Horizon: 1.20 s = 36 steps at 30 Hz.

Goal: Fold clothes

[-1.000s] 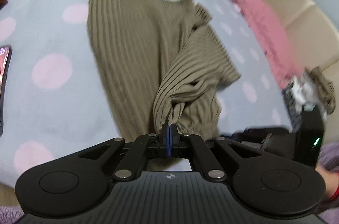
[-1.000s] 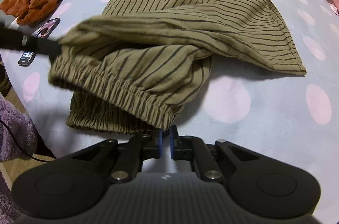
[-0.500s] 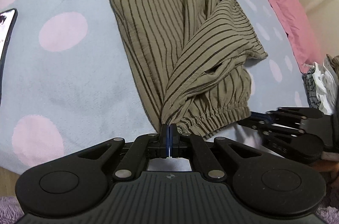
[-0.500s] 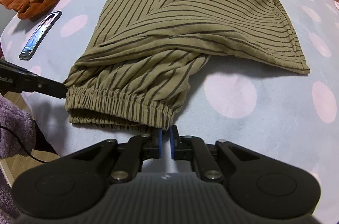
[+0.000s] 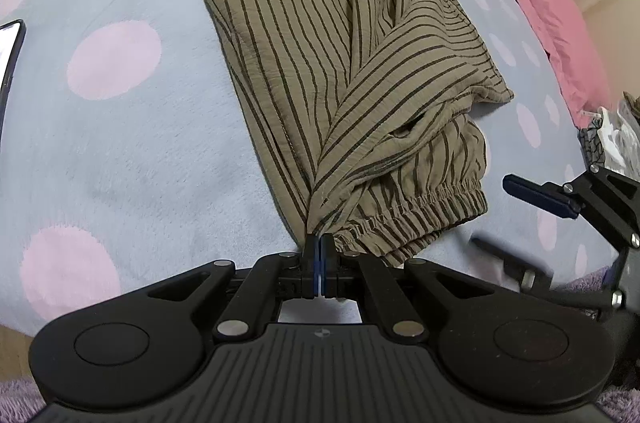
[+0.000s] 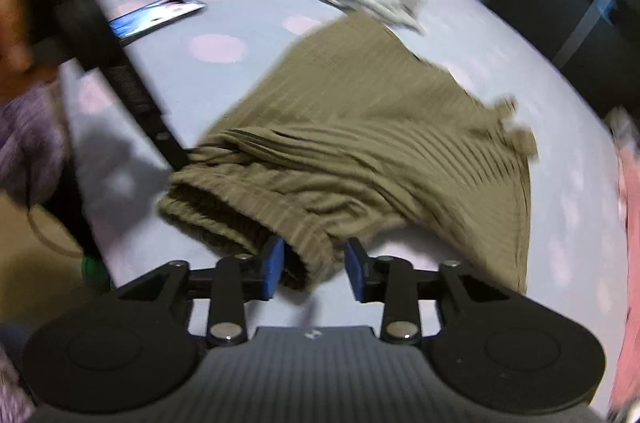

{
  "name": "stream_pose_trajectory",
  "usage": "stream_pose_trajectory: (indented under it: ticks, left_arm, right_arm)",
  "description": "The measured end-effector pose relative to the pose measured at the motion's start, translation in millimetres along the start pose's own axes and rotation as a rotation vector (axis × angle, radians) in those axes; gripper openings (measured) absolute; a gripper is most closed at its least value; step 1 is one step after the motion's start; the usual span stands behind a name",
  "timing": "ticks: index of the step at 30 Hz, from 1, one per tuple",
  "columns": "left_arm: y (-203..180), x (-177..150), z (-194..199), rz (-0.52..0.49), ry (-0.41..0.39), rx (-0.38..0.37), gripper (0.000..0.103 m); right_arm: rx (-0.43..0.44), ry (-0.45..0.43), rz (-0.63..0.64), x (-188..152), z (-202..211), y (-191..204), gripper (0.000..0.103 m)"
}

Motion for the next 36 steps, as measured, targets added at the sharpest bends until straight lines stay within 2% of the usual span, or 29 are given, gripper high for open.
stream_pose_trajectory:
  ticks: [4,8,14,19,24,26,28,31,34,36]
  left_arm:
    - [-1.4,1.8,-2.6,-0.011,0.011,0.008,0.0]
    - [-0.8,2.5,-3.6,-0.014,0.018,0.009,0.0]
    - [0.9,3.5,-3.3,-0.006,0.022,-0.004,0.0]
    - [3.3,4.4,-3.3,0.003,0.025,-0.019,0.0]
    - [4.2,6.4,-5.5,0.004,0.034,-0.023,0.0]
    - [4.4,7.1,-6.6,0.004,0.038,-0.024,0.0]
    - [4.8,7.7,-7.3,0.005,0.038,-0.025,0.0]
    - [5.8,8.0,-7.0,0.009,0.036,-0.028,0.0]
    - [6.2,8.2,-5.8,0.014,0.031,-0.03,0.0]
    - [6.2,8.4,-4.9,0.016,0.028,-0.03,0.0]
  right_arm:
    - [0.068,-0.071,0.152,4.8,4.0,28.0,0.049]
    - [0.079,-0.14,0.33,6.6,3.3,55.1,0.05]
    - [0.051,-0.185,0.568,5.8,-4.9,83.1,0.052]
    - [-0.025,-0.231,0.768,-1.0,-17.2,100.3,0.052]
    - [-0.08,-0.276,0.883,-4.1,-26.9,109.7,0.054]
    - [-0.098,-0.293,0.905,-5.9,-29.6,112.8,0.063]
    - [-0.11,-0.308,0.926,-5.9,-33.3,114.9,0.063]
    - [-0.115,-0.315,0.931,-4.0,-35.9,116.9,0.06]
    - [-0.122,-0.31,0.927,-3.1,-36.0,119.7,0.044]
    - [-0.128,-0.307,0.925,-4.5,-37.9,121.0,0.038]
Point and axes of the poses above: each gripper's, at about its wrist camera, not at the fingertips, and z roughly against the way its jaws point, y to its left, x to its top, the point moved 5 cm from there along -z, roughly the way its jaws point, and after that the axes turned 15 degrees about -x, right-handed, at the moved point
